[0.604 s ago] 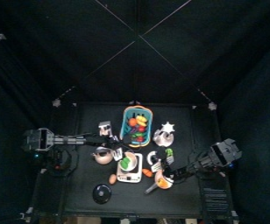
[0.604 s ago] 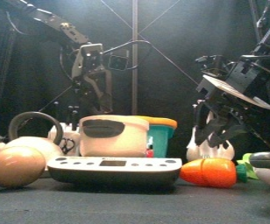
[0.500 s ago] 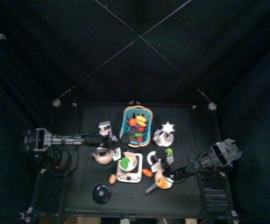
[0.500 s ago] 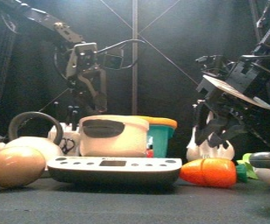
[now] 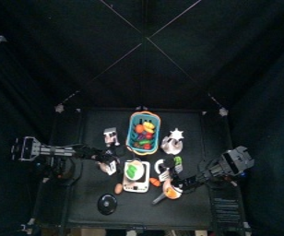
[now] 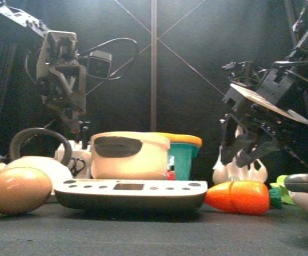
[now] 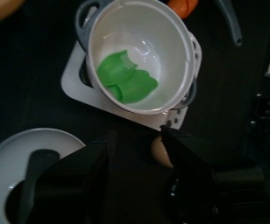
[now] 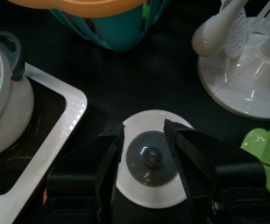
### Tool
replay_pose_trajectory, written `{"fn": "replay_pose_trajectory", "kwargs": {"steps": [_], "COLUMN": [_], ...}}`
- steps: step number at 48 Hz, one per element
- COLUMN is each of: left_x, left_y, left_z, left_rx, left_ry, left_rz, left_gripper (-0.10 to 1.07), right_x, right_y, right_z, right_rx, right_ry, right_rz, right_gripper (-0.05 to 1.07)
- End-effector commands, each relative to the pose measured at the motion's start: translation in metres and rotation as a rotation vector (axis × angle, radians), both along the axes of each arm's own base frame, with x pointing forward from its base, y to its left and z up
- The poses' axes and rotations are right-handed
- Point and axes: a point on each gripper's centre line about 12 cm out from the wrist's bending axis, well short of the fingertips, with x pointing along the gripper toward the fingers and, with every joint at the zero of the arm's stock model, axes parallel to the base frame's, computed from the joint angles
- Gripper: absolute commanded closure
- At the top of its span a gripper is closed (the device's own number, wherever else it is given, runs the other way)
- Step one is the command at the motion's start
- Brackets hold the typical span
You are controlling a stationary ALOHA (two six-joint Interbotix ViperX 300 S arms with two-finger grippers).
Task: Grab egg
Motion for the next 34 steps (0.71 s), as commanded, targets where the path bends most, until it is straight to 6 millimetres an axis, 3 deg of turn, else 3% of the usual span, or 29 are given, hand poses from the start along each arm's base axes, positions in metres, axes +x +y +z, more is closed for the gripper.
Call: {"fn": "replay_pose_trajectory", "kwargs": {"steps": [1,18,34], "left_x": [0.0,-0.01,-0.007], "left_y": [-0.01,-0.05,-0.069], "left_z": [0.006,-0.008,-0.031], "left_rx": [-0.027,-0.087,-0.042], "left_ry": [-0.014,0.089,0.2], "left_rz": [-0.003,0.06,0.207], "left_gripper": [0.15,0.15,0.13], "right_x": [0.005,0.009,0.011], "right_y": [0.002,0.007,0.01], "right_z": [0.013,0.01,0.008], "right_rx": [0.01,0.009,0.003], "right_ry": [-0.043,-0.04,-0.037], "right_rz": [0.002,0.01,0.025], "right_gripper": [0.24,0.24,0.24]}}
